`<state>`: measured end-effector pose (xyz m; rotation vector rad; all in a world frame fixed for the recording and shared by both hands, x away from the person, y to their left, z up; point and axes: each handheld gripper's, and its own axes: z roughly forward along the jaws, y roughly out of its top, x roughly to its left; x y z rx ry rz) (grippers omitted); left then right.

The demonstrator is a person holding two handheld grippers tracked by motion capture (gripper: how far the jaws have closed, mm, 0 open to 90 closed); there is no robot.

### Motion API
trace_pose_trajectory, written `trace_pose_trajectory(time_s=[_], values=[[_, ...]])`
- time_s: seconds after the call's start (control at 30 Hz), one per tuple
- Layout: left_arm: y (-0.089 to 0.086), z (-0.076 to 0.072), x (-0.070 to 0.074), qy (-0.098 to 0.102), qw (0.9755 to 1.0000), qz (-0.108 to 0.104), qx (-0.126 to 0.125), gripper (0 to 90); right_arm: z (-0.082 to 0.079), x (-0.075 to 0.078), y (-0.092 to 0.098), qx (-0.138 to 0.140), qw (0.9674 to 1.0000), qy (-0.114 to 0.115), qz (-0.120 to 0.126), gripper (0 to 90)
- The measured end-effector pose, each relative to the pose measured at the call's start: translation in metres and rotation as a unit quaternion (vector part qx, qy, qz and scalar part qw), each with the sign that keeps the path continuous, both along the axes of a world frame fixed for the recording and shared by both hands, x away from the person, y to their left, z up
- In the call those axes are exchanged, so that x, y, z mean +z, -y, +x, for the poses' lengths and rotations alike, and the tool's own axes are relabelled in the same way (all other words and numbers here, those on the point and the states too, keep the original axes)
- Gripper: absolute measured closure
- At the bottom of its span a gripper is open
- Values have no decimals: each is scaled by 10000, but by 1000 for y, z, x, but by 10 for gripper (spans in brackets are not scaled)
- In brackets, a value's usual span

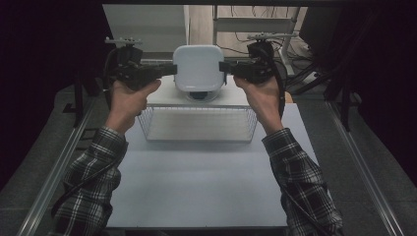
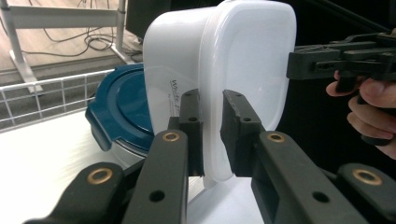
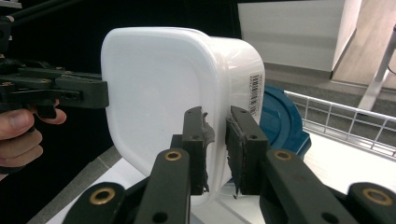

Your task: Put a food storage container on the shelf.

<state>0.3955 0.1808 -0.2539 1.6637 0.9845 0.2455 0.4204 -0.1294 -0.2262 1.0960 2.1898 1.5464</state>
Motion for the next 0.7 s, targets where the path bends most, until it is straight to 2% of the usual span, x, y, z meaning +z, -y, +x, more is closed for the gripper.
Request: trace_pose_trajectory(time_s=[0.07,0.23,0.43,0.7], values=[[0,3,-1,54,9999,71,57,766,4,0,-2,-3,10000,-29,-54,770],[2,10,0,28,9998,144,148,715,10,2,-7,-38,10000,-83,-17,736],[8,21,1,-17,9995,169,260,669,22,1,-13,-248,9996,-127,-83,671],[12,33,2,-100,9992,164,355,611,36,-5,-17,-330,9992,-228,-17,591]])
